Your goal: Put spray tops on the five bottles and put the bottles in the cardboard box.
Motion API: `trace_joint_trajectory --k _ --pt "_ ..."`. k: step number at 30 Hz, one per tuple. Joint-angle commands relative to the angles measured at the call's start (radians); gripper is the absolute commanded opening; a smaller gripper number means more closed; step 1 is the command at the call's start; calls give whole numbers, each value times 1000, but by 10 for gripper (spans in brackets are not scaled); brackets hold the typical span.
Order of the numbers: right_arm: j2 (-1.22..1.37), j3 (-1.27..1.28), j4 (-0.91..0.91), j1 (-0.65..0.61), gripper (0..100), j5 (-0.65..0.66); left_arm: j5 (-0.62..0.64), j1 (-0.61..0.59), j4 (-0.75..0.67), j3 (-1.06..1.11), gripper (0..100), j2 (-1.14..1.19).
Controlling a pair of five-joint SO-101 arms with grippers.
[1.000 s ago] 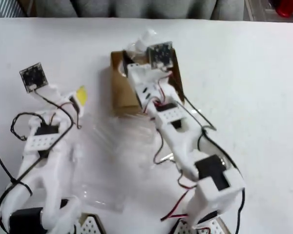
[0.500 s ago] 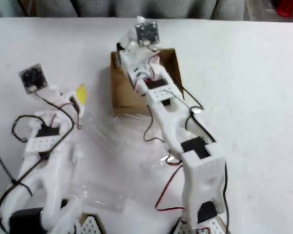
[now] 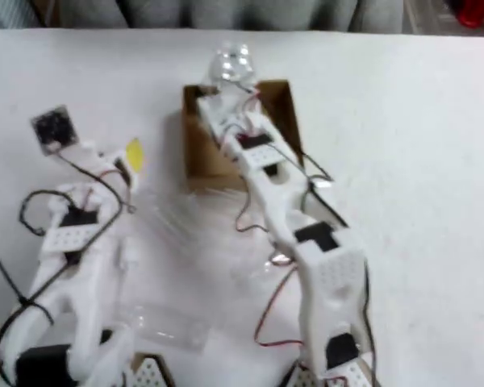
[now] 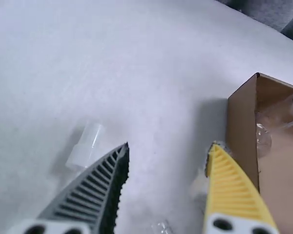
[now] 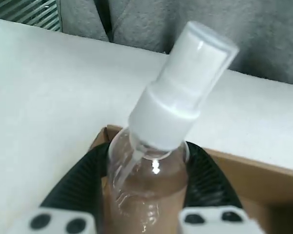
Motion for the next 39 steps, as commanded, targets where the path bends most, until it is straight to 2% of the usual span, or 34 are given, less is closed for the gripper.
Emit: trace_joint_trajectory --k 1,26,34,39 --pt "2 -49 -36 -10 16 18 -11 -7 -31 -11 249 -41" --pt "2 -46 -41 -15 22 89 -11 -7 -31 -11 249 -41" --pt "4 -12 -41 -15 126 91 -11 -10 -32 -9 249 -41" --pt "4 -11 -42 -15 132 91 -11 -12 -32 -9 249 -41"
